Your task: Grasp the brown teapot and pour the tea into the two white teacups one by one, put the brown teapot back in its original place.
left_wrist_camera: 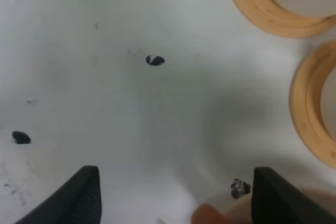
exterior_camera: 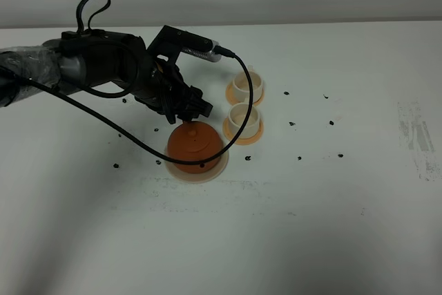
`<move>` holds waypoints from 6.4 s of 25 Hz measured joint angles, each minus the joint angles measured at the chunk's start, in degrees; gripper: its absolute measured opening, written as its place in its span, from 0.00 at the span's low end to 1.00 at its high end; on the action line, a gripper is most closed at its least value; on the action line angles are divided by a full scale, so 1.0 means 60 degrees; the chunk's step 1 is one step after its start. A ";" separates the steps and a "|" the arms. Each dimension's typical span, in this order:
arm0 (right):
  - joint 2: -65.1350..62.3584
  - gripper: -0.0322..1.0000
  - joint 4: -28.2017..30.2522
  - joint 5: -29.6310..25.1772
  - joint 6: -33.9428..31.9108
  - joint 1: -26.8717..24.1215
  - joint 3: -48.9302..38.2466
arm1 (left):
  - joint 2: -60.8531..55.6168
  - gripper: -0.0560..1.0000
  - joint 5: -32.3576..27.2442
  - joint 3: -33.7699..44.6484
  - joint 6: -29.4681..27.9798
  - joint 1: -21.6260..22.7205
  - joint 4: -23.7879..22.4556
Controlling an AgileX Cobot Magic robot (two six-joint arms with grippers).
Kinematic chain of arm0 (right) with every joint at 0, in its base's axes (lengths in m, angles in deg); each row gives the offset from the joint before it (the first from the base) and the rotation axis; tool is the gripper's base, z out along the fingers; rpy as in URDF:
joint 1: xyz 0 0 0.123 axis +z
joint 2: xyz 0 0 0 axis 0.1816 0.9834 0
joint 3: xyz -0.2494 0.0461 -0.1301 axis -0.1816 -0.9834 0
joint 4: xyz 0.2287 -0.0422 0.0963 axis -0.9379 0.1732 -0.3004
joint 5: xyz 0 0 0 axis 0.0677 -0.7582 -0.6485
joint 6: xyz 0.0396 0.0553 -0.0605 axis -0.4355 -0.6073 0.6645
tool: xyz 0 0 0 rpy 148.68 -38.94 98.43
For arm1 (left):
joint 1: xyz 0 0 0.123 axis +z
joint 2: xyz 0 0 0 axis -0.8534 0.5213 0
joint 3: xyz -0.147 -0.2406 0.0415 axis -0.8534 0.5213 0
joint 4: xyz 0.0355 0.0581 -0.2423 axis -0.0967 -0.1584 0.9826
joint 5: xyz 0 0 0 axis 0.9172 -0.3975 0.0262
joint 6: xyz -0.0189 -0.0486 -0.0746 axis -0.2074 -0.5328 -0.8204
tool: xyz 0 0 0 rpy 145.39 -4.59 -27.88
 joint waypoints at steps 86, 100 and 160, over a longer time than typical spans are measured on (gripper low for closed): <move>0.0000 0.43 -0.0003 0.0007 0.0000 0.0000 0.0000 | -0.1990 0.60 -0.4340 -0.0002 0.8311 0.1236 -0.1283; 0.0000 0.43 -0.0003 0.0007 -0.0004 0.0000 0.0000 | -0.1242 0.60 -0.4508 -0.0002 0.9699 0.0317 -0.0690; 0.0000 0.43 -0.0011 0.0007 -0.0004 0.0000 0.0000 | -0.1247 0.13 -0.3585 -0.0696 0.9702 0.0266 -0.0969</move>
